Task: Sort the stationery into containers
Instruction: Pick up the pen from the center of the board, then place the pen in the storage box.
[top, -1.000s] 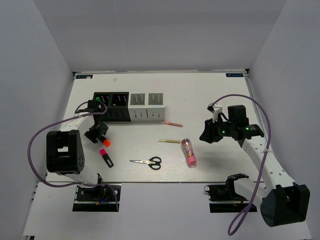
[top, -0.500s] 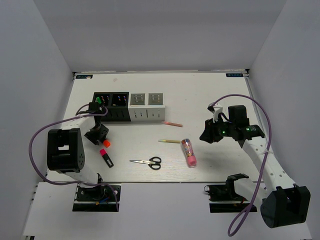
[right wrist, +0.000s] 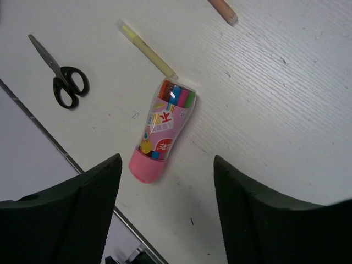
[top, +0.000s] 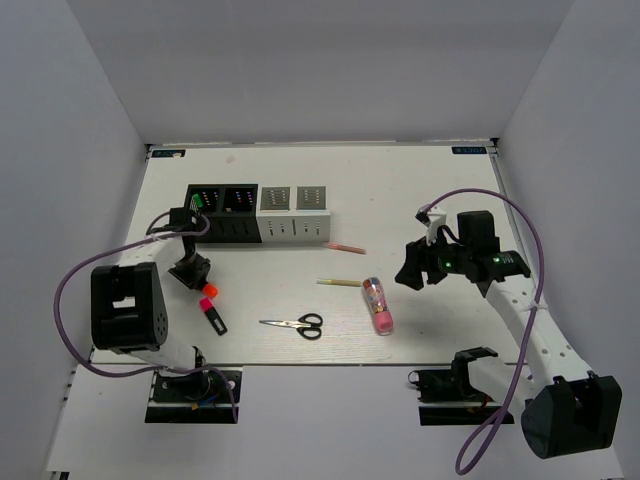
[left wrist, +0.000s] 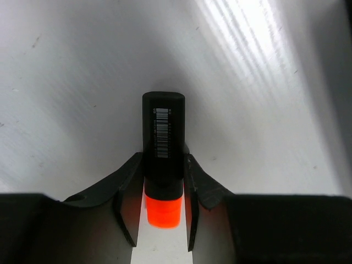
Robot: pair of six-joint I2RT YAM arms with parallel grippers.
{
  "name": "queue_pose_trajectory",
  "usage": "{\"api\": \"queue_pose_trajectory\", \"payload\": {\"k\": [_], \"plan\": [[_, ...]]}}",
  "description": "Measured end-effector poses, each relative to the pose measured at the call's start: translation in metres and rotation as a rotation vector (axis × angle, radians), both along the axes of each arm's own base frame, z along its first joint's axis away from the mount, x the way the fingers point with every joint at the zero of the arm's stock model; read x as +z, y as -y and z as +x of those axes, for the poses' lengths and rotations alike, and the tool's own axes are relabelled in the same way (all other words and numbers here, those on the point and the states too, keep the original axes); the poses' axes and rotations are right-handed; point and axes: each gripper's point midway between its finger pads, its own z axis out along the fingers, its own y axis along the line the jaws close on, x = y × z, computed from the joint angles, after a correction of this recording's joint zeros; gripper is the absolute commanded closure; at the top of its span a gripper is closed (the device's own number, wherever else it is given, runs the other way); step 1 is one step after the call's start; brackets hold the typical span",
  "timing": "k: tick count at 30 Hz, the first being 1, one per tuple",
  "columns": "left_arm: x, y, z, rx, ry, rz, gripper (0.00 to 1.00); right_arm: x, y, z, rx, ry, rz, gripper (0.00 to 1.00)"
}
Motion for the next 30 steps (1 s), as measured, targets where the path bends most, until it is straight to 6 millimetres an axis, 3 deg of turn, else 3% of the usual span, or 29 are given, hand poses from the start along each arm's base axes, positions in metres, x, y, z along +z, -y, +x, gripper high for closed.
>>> {"api": "queue_pose_trajectory", "payload": {"k": [2,3,4,5,8,10,11,16,20,30], "plan": [[0.002,0.002,-0.007,-0.022,-0.012,-0.009,1.00,0.001,0.000,0.000,0.000,0.004,0.000,0.28],[0.006,0.003,-0.008,-0.035,-0.009,-0.012,1.00,0.001,0.000,0.000,0.000,0.006,-0.001,0.41],[0.012,0.005,-0.008,-0.057,0.002,-0.016,1.00,0.001,0.000,0.000,0.005,0.012,-0.002,0.89],[0.020,0.006,-0.007,-0.077,0.023,-0.018,1.00,0.001,0.000,0.000,0.010,0.016,-0.003,1.00],[0.059,0.014,0.010,-0.144,0.147,-0.031,1.00,0.002,-0.001,-0.001,0.015,0.015,0.004,1.00],[0.099,0.022,0.033,-0.202,0.281,-0.035,1.00,0.003,-0.002,-0.001,0.019,0.016,0.007,0.72],[0.123,0.026,0.048,-0.237,0.357,-0.029,1.00,0.003,-0.002,-0.001,0.027,0.021,0.007,0.48],[0.216,0.051,0.105,-0.405,0.596,0.066,1.00,0.004,-0.004,-0.003,0.038,0.019,0.019,0.44],[0.235,0.050,0.138,-0.448,0.627,0.177,1.00,0.005,-0.004,-0.003,0.039,0.020,0.021,0.44],[0.217,0.040,0.191,-0.515,0.510,0.525,1.00,0.005,-0.005,-0.004,0.043,0.020,0.025,0.44]]}}
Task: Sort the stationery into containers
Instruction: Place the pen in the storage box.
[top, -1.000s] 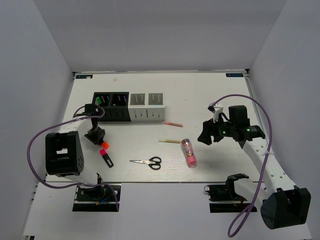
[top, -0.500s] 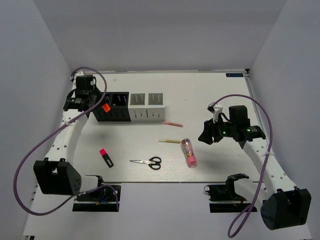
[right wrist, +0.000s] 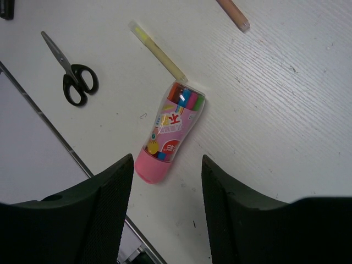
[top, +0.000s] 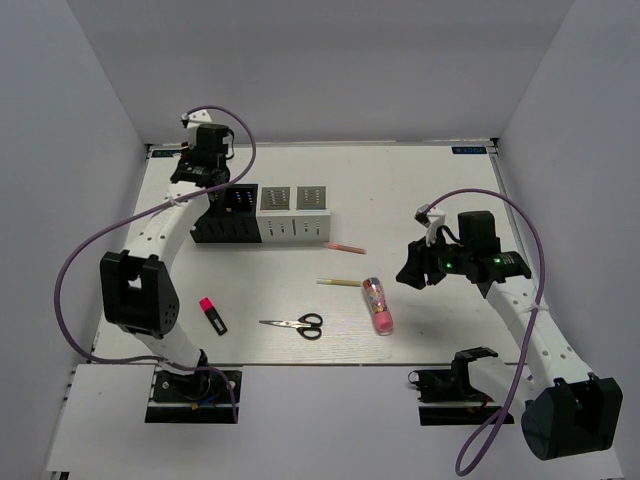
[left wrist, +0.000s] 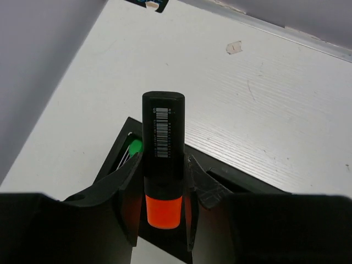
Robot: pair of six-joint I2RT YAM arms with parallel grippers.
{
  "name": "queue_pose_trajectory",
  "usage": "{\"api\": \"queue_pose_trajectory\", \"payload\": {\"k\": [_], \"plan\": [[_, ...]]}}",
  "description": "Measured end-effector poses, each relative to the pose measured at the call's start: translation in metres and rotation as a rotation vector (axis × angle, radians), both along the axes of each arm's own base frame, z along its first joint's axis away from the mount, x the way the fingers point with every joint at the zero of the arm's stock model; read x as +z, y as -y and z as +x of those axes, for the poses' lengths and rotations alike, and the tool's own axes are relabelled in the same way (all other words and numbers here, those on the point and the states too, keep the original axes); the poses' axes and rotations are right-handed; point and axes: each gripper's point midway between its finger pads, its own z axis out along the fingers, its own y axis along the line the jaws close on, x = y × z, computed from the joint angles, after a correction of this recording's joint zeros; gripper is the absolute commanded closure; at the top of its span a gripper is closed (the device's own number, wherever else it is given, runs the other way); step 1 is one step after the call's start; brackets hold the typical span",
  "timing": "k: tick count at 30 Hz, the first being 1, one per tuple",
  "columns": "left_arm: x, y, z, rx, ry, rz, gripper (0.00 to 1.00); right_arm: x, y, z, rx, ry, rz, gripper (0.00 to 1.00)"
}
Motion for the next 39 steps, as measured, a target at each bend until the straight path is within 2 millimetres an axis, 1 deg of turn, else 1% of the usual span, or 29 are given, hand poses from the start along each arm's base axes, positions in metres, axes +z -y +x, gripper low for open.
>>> {"api": "queue_pose_trajectory", "payload": {"k": [3,4,8,11,16,22,26,30,31,32,34,35,37,39], "plan": [[-0.002,0.002,0.007,-0.002,0.001,0.059,1.00,0.000,0.000,0.000,0.000,0.000,0.000,0.44],[-0.002,0.000,0.009,0.003,0.001,0.079,1.00,0.000,0.000,0.000,0.000,0.000,0.000,0.43],[0.003,-0.008,0.013,0.024,0.017,0.136,1.00,0.000,0.000,0.000,0.001,0.001,0.000,0.43],[0.003,-0.012,0.013,0.041,0.027,0.162,1.00,0.000,0.000,0.000,0.000,0.001,0.000,0.43],[-0.013,-0.016,0.009,0.049,-0.009,0.189,1.00,0.000,0.000,0.000,0.001,0.001,0.000,0.43],[-0.032,-0.018,0.008,0.058,-0.052,0.207,0.99,0.000,0.000,0.000,0.001,0.001,-0.001,0.41],[-0.041,-0.019,0.009,0.065,-0.072,0.216,0.93,0.000,0.000,0.000,0.001,0.001,-0.001,0.41],[-0.042,-0.021,0.008,0.076,-0.075,0.222,0.86,0.000,0.000,0.000,0.001,0.001,-0.001,0.41],[-0.041,-0.022,0.007,0.079,-0.074,0.223,0.81,0.000,0.000,0.000,0.001,0.001,-0.001,0.41],[-0.041,-0.022,0.007,0.083,-0.074,0.225,0.74,0.000,0.000,0.000,0.001,0.001,-0.001,0.41],[-0.041,-0.023,0.006,0.089,-0.073,0.227,0.70,0.000,0.000,0.000,0.001,0.001,-0.001,0.40],[-0.041,-0.024,0.006,0.092,-0.073,0.226,0.62,0.000,0.000,0.000,0.000,0.001,-0.001,0.40],[-0.042,-0.024,0.006,0.097,-0.072,0.222,0.62,0.000,0.000,0.000,0.001,0.001,-0.001,0.40],[-0.043,-0.024,0.006,0.102,-0.073,0.219,0.59,0.000,0.000,0.000,0.001,0.001,-0.001,0.40]]}}
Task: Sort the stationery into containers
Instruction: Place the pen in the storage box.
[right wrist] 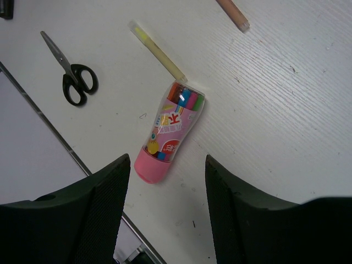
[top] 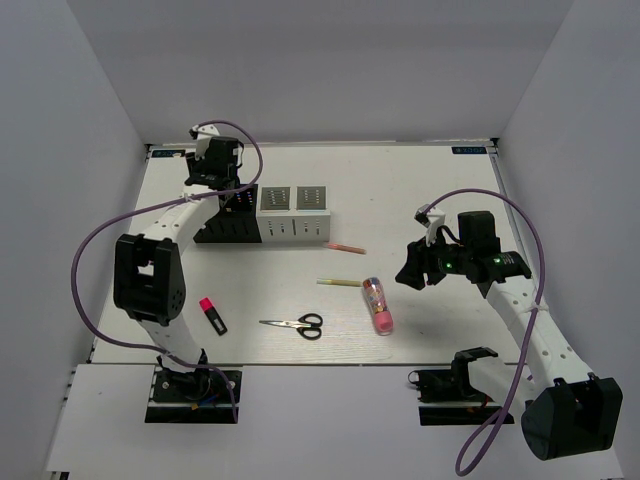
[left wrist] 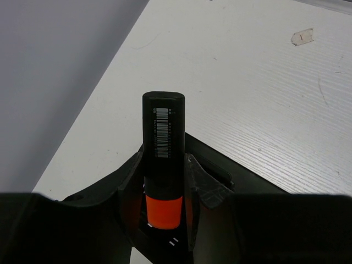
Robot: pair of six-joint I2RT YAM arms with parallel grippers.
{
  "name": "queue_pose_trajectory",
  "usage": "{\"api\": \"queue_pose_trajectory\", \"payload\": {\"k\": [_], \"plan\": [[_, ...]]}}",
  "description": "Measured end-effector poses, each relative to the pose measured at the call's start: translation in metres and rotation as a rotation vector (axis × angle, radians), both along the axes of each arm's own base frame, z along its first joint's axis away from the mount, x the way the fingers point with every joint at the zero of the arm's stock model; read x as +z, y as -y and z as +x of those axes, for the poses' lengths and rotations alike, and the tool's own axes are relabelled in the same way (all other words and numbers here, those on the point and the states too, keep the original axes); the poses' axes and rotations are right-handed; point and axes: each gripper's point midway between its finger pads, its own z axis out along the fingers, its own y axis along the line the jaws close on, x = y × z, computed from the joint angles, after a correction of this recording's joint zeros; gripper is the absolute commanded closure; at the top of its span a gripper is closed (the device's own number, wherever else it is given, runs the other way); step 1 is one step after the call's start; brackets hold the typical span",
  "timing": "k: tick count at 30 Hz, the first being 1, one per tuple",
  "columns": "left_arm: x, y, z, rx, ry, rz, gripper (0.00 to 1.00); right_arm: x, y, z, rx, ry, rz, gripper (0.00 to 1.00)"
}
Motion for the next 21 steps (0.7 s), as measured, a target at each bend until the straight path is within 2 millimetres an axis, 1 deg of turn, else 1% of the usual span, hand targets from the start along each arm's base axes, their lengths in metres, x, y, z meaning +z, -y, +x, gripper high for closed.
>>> {"api": "queue_pose_trajectory", "payload": {"k": [1,3,5,8,10,12,13,14,15,16,17,18,19,21], "plan": [[-0.001,0.000,0.000,0.003,-0.003,0.000,0.56,0.000,0.000,0.000,0.000,0.000,0.000,0.40],[-0.005,0.000,-0.001,0.007,-0.011,-0.002,0.55,0.000,0.000,0.000,0.000,0.000,0.000,0.40],[-0.007,0.000,-0.002,0.008,-0.021,-0.002,0.51,0.000,0.000,0.000,0.000,0.000,0.000,0.40],[-0.008,0.000,-0.003,0.010,-0.022,-0.003,0.50,0.000,0.000,0.000,0.000,0.001,0.000,0.40],[-0.008,0.000,-0.003,0.010,-0.024,-0.003,0.45,0.001,0.000,0.000,0.000,0.004,0.000,0.40],[-0.009,0.000,-0.004,0.011,-0.028,-0.003,0.45,0.001,0.000,0.000,-0.001,0.007,0.001,0.40],[-0.009,0.000,-0.004,0.012,-0.029,-0.004,0.48,0.002,0.000,0.000,-0.001,0.008,0.001,0.40],[-0.009,0.000,-0.005,0.012,-0.030,-0.004,0.54,0.002,0.000,0.000,-0.001,0.009,0.001,0.40],[-0.010,0.002,-0.005,0.011,-0.033,-0.004,0.67,0.002,0.000,0.000,-0.001,0.011,0.002,0.40],[-0.010,0.003,-0.007,0.008,-0.038,-0.005,0.94,0.003,0.000,0.000,-0.001,0.013,0.002,0.42],[-0.010,0.005,-0.009,0.005,-0.043,-0.009,1.00,0.003,0.000,0.000,0.000,0.014,0.002,0.49],[-0.009,0.009,-0.012,-0.008,-0.056,-0.013,1.00,0.003,0.000,0.000,0.001,0.017,0.001,0.87],[-0.008,0.013,-0.017,-0.021,-0.070,-0.022,1.00,0.003,0.001,0.000,0.004,0.023,-0.002,1.00],[0.000,0.024,-0.033,-0.049,-0.098,-0.061,0.99,0.004,0.001,0.000,-0.003,0.019,0.000,1.00]]}}
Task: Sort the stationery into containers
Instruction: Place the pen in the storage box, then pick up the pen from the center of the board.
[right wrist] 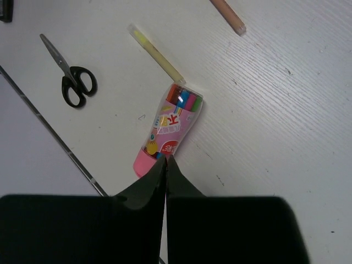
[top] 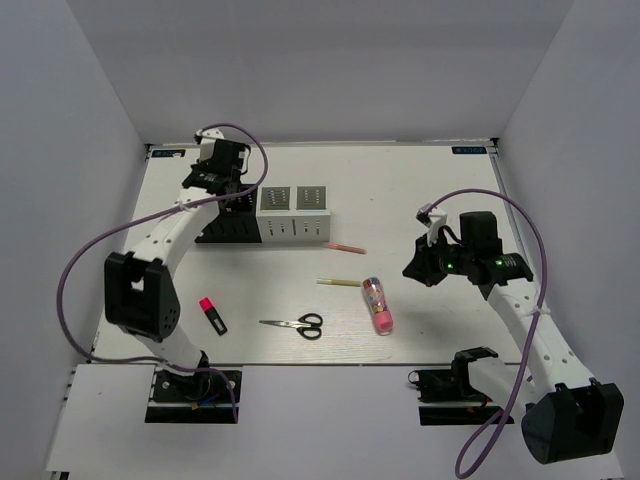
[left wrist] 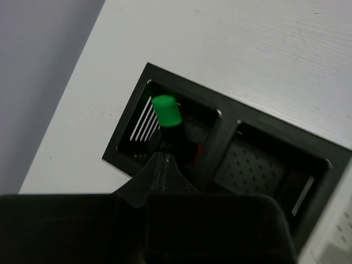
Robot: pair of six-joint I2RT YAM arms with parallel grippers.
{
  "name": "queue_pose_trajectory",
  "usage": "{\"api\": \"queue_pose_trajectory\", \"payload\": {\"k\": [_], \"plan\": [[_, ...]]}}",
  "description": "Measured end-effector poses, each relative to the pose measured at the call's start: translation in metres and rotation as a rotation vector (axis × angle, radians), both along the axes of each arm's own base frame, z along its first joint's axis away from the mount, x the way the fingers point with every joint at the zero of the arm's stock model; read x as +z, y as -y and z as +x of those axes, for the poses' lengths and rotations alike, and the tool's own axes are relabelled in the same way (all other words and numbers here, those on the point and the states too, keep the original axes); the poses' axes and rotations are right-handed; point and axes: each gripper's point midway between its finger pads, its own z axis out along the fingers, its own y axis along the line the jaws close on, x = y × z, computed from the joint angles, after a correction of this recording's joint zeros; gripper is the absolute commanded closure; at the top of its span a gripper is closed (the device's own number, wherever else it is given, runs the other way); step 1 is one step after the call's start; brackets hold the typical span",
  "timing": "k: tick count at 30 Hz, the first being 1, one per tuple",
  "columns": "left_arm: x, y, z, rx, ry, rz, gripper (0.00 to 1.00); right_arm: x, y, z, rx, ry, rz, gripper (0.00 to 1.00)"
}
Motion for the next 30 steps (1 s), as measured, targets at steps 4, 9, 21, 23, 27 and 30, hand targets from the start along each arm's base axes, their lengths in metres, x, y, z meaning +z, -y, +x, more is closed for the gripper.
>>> {"api": "queue_pose_trajectory", "payload": {"k": [4,9,21,23,27,30], "plan": [[0.028,0.017,-0.053,-0.011,-0.004,-0.168,0.36,0.001,0.000,0.000,-0.007,0.002,0.001,0.17],[0.010,0.020,-0.153,0.040,-0.083,-0.391,0.28,-0.004,0.000,0.000,0.005,-0.017,-0.011,1.00],[-0.128,0.029,-0.296,0.252,-0.589,-0.538,0.32,-0.013,-0.002,0.007,-0.005,-0.061,-0.080,0.46],[-0.135,0.032,-0.297,0.262,-0.591,-0.558,0.32,-0.015,-0.001,0.007,-0.007,-0.065,-0.085,0.46],[-0.151,0.034,-0.294,0.283,-0.593,-0.580,0.35,-0.015,0.000,0.008,-0.013,-0.062,-0.091,0.46],[-0.160,0.033,-0.290,0.300,-0.588,-0.584,0.37,-0.015,0.000,0.009,-0.013,-0.061,-0.092,0.46]]}}
